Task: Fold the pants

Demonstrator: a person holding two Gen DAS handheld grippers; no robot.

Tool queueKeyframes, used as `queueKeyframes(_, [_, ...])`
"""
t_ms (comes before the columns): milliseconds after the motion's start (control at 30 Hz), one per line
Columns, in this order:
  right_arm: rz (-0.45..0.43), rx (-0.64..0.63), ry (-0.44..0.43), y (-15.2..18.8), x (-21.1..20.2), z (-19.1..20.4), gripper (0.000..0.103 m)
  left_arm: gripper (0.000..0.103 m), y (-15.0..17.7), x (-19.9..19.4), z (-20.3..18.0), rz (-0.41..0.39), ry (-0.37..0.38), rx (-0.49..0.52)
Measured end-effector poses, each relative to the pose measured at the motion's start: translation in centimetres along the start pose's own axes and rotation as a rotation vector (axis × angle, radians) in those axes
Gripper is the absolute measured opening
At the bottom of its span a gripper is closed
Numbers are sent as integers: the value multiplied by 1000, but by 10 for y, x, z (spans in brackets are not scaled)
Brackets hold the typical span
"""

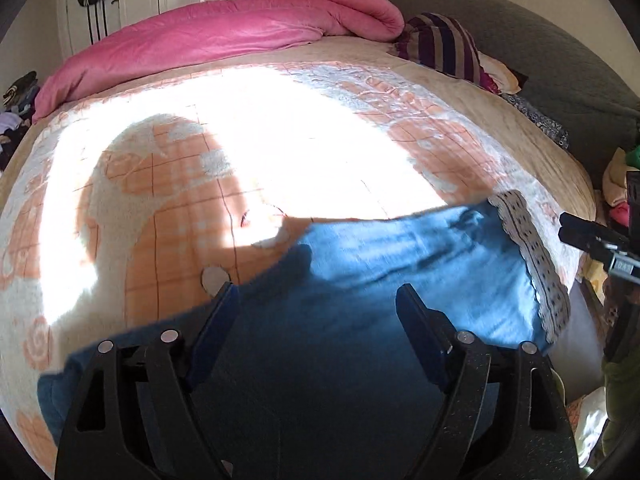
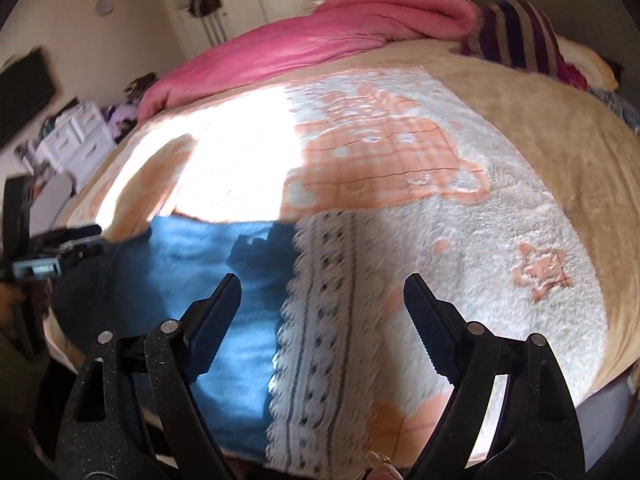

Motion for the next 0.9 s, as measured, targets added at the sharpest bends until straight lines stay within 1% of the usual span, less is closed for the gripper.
queueKeyframes(100, [22,65,-39,-18,17,-16,65,80,-16,13,8,-3,-2,-1])
queueKeyframes(167, [53,82,-52,-27,34,-22,62,80,-22,25,12,-8,22,-26])
queueKeyframes(233, [85,73,-50,-31,49,-25,56,80,-22,33,15,-16,49,-59])
queueKeyframes(333, [135,38,-46,-28,71,-24,52,80,-24,41,11,-30,87,-55])
queueKeyframes(400, [171,11,-56,-22,87,-22,50,80,-24,47,11,-30,80,-43])
queueKeyframes(500, [172,-18,-62,-16,95,-18,50,80,-21,62,16,-9,107,-86])
queueKeyframes(567, [167,-18,-71,-15,92,-17,45,80,-17,73,20,8,124,-107])
queueKeyframes(600, [166,-25,-86,-14,91,-15,36,80,-15,78,20,22,128,-112])
queueKeyframes(700, [160,-44,-119,-12,88,-7,21,78,-8,93,17,54,138,-128])
queueKeyframes(733, [155,-48,-131,-12,87,-5,18,73,-8,94,15,56,136,-123])
queueKeyframes(767, [146,-51,-139,-12,85,-3,17,63,-10,94,11,56,134,-107])
queueKeyframes(833, [124,-60,-143,-16,78,-1,15,14,-13,93,3,62,161,-89])
queueKeyframes(867, [102,-68,-140,-20,73,0,15,11,-13,90,0,66,155,-77])
queueKeyframes(900, [86,-72,-138,-23,69,1,14,10,-14,89,-2,67,134,-54])
Point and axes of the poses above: each gripper's, at about its wrist camera, not at the fingertips, and x roughly the way its jaws point, z to its left, y to its underside, the point moved 8 cm from there along x, roughly the way its jaws point, and after that the axes turned 4 degrees about x, right-handed, at the moved point
